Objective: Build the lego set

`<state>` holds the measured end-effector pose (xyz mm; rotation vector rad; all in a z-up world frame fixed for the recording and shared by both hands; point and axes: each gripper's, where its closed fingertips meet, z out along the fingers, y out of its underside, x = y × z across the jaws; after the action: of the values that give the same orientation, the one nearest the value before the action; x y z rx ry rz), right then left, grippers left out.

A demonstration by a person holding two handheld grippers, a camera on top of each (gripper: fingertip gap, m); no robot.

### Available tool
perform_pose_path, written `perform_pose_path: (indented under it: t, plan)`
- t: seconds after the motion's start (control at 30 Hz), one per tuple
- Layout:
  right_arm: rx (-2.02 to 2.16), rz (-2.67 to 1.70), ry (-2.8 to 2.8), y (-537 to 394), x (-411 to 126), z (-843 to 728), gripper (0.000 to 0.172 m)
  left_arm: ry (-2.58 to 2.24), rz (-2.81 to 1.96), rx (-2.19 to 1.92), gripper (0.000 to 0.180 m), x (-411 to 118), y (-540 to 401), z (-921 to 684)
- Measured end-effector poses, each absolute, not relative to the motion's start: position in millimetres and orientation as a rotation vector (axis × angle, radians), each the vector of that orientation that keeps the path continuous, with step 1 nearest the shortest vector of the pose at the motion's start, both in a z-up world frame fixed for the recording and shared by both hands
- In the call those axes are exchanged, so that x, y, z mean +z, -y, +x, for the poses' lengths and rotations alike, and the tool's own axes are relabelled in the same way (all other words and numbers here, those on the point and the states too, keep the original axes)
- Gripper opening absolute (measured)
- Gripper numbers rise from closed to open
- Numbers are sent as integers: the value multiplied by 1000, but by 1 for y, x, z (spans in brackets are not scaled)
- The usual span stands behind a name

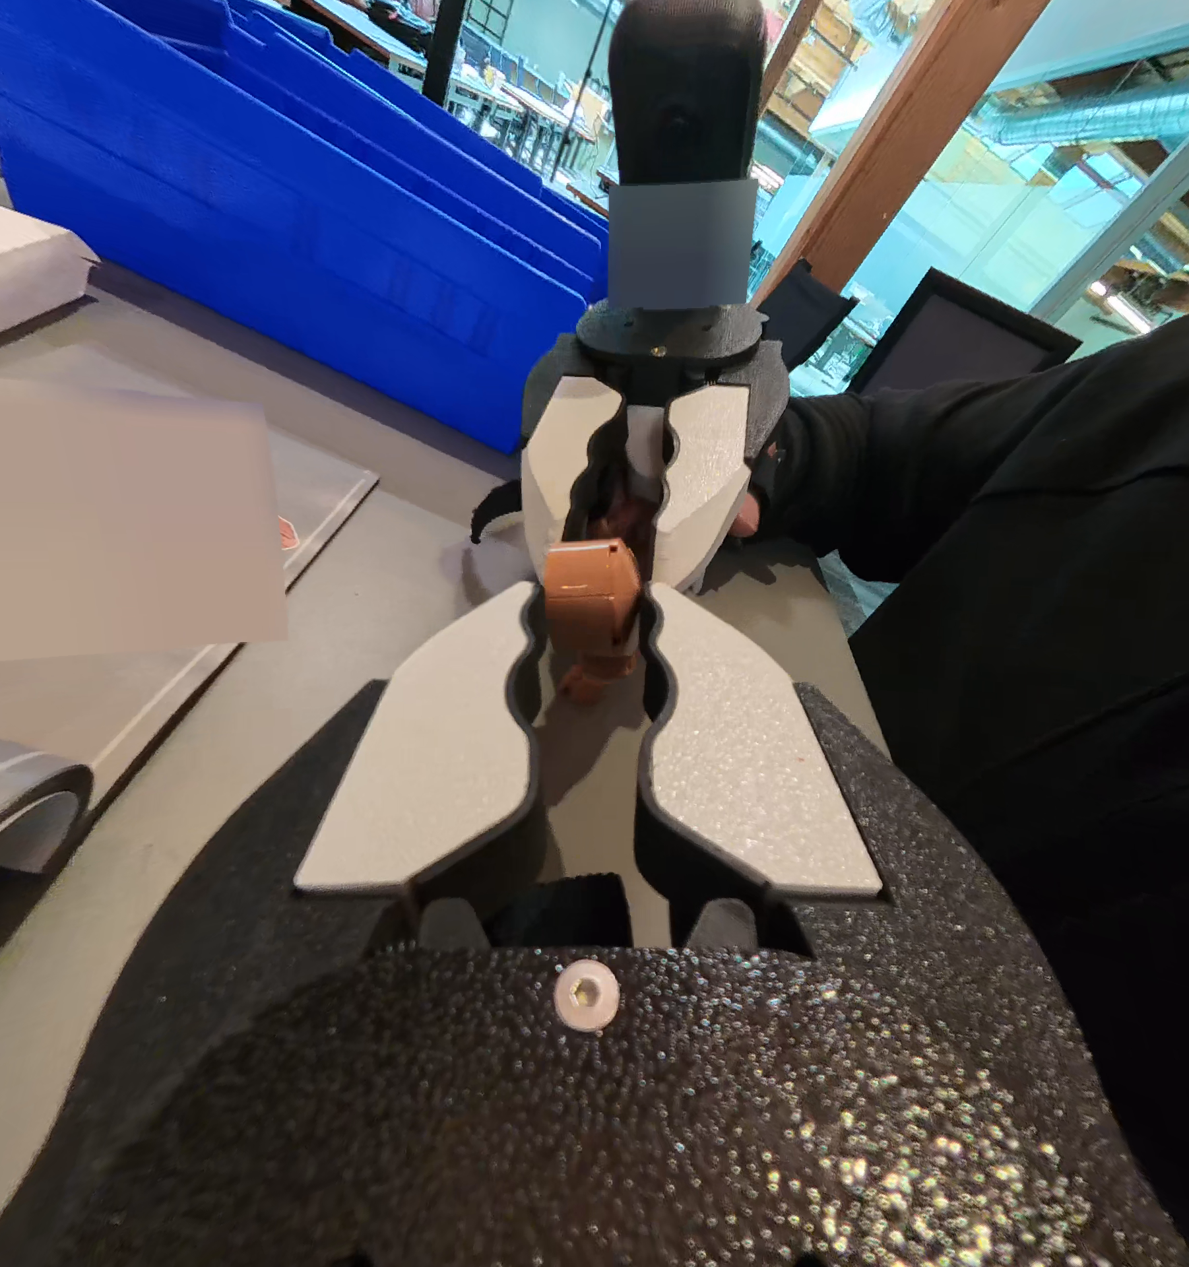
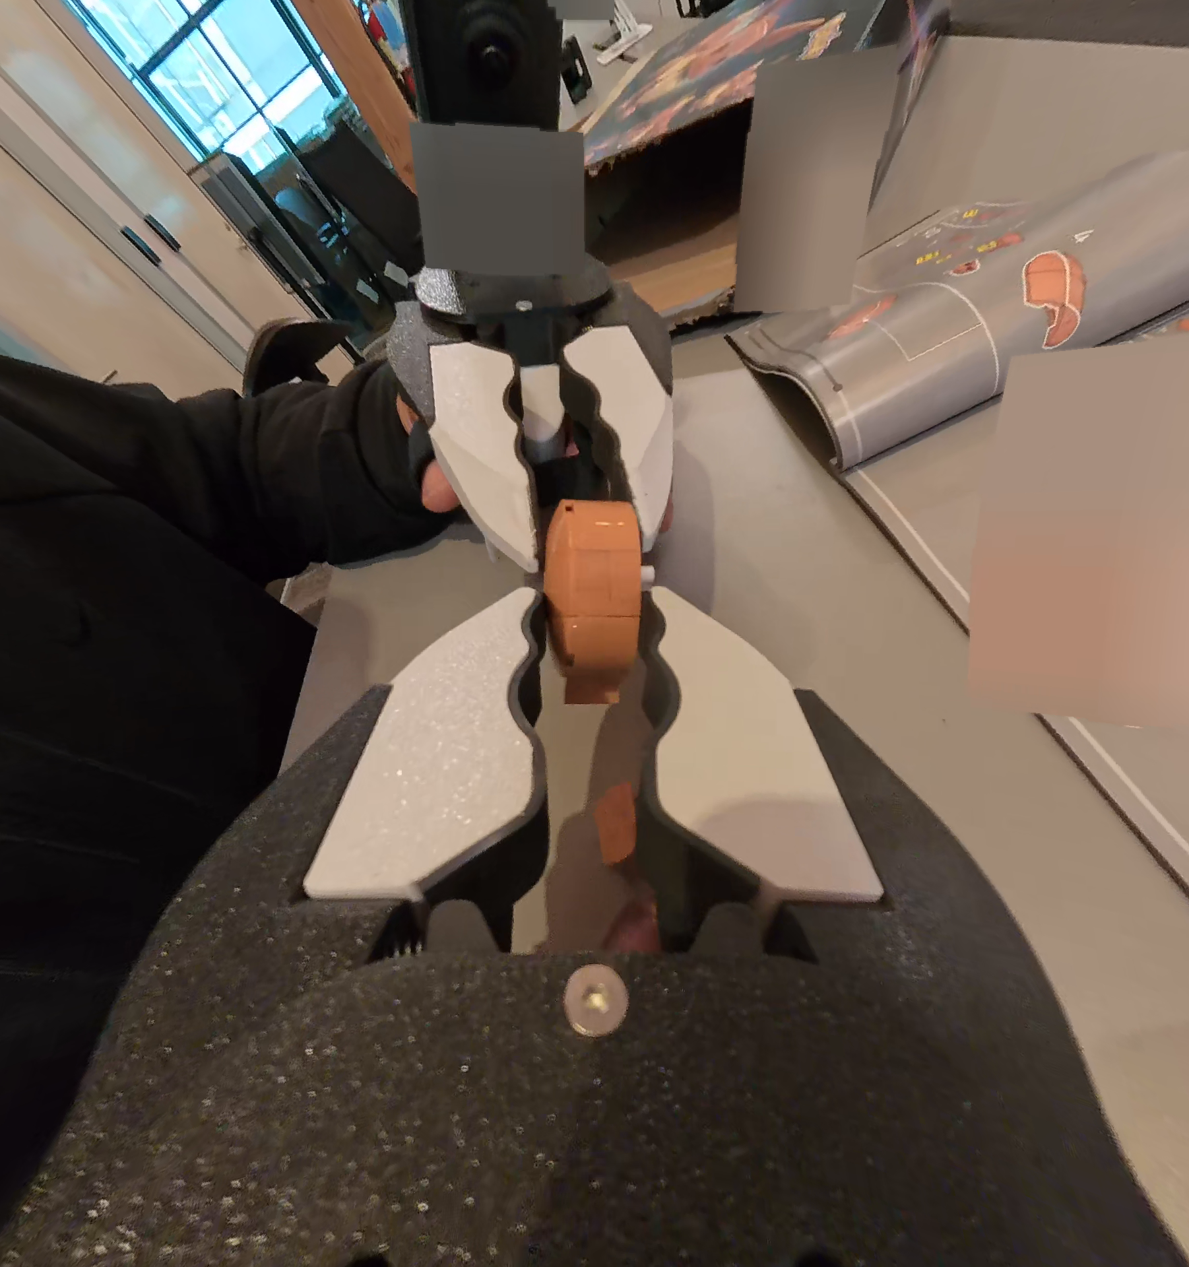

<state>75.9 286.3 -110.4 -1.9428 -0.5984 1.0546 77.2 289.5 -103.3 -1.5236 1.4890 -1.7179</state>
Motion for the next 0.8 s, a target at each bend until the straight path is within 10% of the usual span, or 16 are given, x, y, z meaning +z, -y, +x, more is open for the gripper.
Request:
perform_pose_path:
  t: [0.8]
  plan:
    - [430,-2080,1195,-238,-167,104,33,-1076,-1754,-1924,24,-98,-321,79]
